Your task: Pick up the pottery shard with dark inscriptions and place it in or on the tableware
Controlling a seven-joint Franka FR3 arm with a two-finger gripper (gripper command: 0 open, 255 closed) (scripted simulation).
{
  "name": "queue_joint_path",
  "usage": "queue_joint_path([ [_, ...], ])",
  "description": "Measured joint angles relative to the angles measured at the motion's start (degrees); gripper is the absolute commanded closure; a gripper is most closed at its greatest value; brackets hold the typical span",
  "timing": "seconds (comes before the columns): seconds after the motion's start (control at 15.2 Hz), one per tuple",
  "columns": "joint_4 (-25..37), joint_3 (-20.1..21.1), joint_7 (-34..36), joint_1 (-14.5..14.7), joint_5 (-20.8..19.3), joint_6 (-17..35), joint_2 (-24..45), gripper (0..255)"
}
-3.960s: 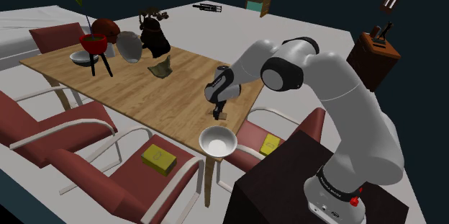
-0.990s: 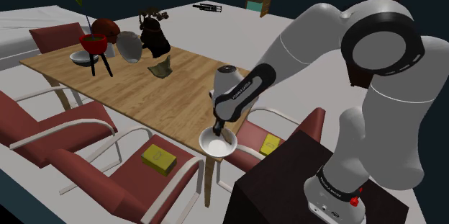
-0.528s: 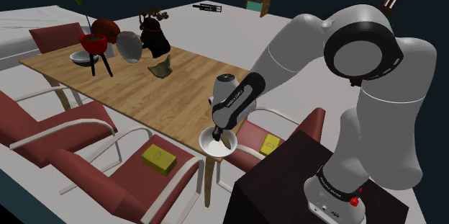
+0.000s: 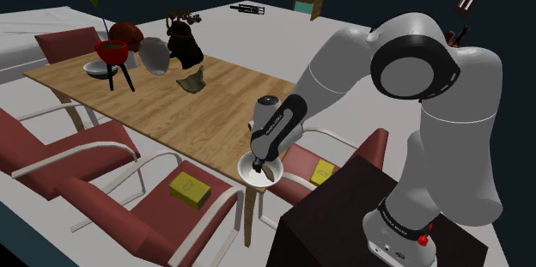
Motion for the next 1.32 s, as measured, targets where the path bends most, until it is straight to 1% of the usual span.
queue_joint_path([
  [0.26,-0.02,0.06,-0.01,-0.01,0.05,0.10,0.01,255],
  [0.33,0.01,0.10,-0.03,-0.03,0.08,0.12,0.06,0],
  [0.73,-0.07,0.07,-0.09,-0.10,0.08,0.09,0.16,0],
  [0.86,-0.65,-1.65,1.05,1.21,-1.53,-1.63,-2.15,0],
  [0.99,-1.23,-4.14,2.84,3.02,-4.19,-4.35,-5.59,0],
  [1.06,-1.44,-4.70,3.59,3.64,-4.95,-5.01,-6.51,0],
  [1.32,-1.77,-5.30,4.25,4.17,-5.79,-5.69,-7.51,0],
])
